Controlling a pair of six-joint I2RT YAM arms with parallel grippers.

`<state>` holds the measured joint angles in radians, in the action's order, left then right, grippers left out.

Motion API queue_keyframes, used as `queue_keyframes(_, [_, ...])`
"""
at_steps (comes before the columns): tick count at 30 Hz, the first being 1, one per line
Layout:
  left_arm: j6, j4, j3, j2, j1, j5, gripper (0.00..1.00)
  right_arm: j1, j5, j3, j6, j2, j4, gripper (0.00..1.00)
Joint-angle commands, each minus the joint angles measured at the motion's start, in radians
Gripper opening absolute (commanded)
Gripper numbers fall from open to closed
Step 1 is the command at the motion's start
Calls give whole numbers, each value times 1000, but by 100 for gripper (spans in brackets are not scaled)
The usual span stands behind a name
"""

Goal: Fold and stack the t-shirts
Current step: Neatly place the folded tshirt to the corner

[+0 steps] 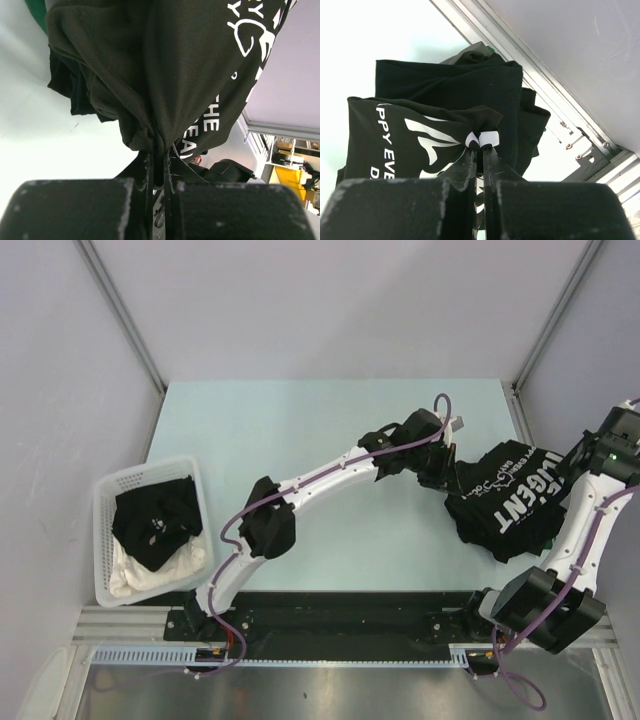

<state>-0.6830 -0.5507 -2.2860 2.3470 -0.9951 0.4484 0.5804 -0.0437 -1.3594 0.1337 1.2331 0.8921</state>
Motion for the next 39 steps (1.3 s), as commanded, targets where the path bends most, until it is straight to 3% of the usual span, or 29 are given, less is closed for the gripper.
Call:
queue_keyframes(1, [-16, 34, -50, 0, -7, 19, 0, 35, -41, -35, -6, 8, -113, 0])
queue_keyframes(18, [-56, 115, -81, 34, -16, 65, 0, 72, -53, -150, 3, 81, -87, 0])
queue_keyframes(39, [-21, 97, -20, 38, -22, 78, 0, 98, -143, -72, 52, 131, -59, 0])
